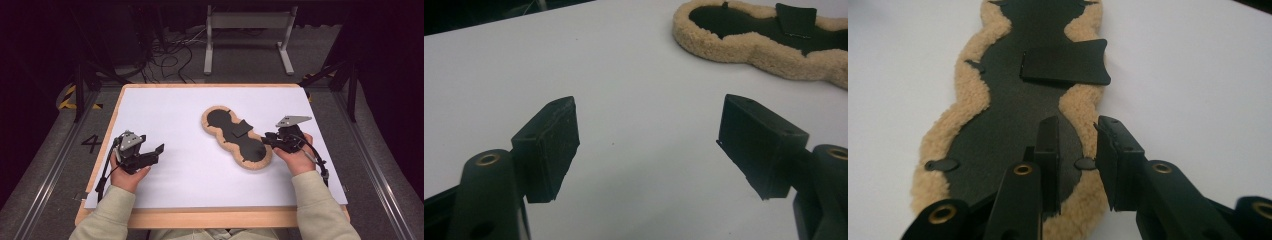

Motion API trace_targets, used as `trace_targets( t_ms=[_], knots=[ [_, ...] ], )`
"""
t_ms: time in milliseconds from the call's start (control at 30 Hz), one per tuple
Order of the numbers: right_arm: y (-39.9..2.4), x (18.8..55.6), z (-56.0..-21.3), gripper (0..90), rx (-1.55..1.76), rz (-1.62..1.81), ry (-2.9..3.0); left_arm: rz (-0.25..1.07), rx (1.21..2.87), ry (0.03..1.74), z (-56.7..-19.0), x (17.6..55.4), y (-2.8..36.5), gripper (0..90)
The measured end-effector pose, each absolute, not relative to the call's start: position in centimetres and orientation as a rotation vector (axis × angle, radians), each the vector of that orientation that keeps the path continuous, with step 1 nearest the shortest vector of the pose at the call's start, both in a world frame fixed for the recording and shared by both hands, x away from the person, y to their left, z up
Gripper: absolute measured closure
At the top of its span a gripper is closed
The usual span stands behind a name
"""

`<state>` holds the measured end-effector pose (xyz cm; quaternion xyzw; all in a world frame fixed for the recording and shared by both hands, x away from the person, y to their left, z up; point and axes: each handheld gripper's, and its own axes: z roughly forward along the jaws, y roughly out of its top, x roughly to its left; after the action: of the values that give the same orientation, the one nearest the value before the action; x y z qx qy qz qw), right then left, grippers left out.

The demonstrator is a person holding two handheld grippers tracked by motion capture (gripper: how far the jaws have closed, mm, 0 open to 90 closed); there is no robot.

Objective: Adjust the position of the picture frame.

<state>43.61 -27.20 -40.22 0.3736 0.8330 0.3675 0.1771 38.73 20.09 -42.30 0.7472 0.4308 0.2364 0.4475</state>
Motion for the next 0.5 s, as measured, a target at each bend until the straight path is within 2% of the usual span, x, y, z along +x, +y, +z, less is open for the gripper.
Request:
trace_targets(
  t_ms=[133,367,500],
  knots=[
    [-26.9,44.6,-40.7,73.9,1.083,1.036,2.357,0.578,1.857,1.066,-42.4,38.8,20.1,24.8],
    [-27.2,45.5,-41.5,89.8,1.138,0.966,2.331,0.572,1.859,1.083,-42.6,38.9,20.1,25.3],
    [-27.2,45.8,-41.9,90.0,1.150,0.918,2.351,0.567,1.859,1.090,-42.6,39.0,20.1,25.4]
  ],
)
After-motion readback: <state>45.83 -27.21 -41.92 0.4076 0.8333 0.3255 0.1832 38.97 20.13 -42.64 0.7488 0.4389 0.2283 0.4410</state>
